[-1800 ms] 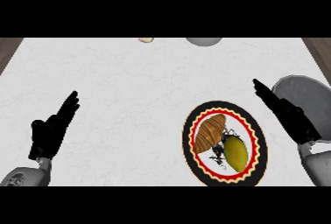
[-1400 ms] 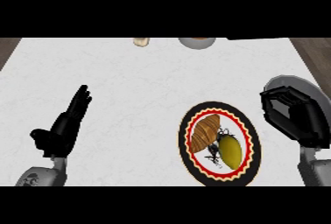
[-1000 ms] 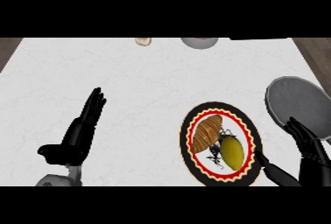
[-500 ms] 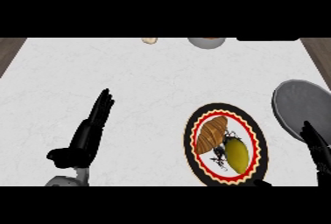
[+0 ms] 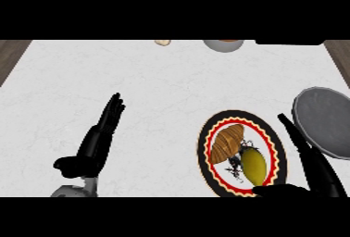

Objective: Pick the croissant from the plate and place it in the pan

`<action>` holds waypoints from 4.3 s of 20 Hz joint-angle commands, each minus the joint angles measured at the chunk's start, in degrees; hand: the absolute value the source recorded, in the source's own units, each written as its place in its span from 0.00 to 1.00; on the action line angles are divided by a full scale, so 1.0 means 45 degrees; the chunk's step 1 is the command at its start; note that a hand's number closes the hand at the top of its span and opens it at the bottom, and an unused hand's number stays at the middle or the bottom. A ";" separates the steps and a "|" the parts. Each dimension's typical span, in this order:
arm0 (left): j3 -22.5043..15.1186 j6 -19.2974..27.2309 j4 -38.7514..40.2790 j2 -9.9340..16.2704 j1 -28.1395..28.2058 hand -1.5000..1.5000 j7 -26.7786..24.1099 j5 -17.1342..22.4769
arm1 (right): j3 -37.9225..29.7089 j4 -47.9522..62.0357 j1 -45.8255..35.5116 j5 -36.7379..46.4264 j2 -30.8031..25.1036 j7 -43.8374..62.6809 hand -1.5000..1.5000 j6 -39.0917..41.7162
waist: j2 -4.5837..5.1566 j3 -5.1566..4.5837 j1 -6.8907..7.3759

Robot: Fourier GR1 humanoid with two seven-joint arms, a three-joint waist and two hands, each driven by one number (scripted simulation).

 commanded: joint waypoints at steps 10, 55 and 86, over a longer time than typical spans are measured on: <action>0.1032 -0.0743 -0.0214 0.0047 -0.0310 0.50 0.0656 0.0128 | 0.1561 0.2657 -0.2595 0.2726 0.2543 0.3020 0.00 0.1965 | -0.0045 0.0022 -0.0295; 0.2223 -0.1721 0.0322 -0.0923 -0.0307 0.50 0.0248 -0.0827 | -0.0030 0.5107 -0.2817 0.7783 0.4470 0.0121 1.00 0.0727 | -0.0064 0.0015 -0.0412; 0.2076 -0.1894 0.0299 -0.0999 0.0080 0.50 -0.0010 -0.1191 | -0.6091 0.1210 -0.1140 0.2978 0.1581 -0.3515 1.00 0.0432 | -0.0001 0.0034 -0.0209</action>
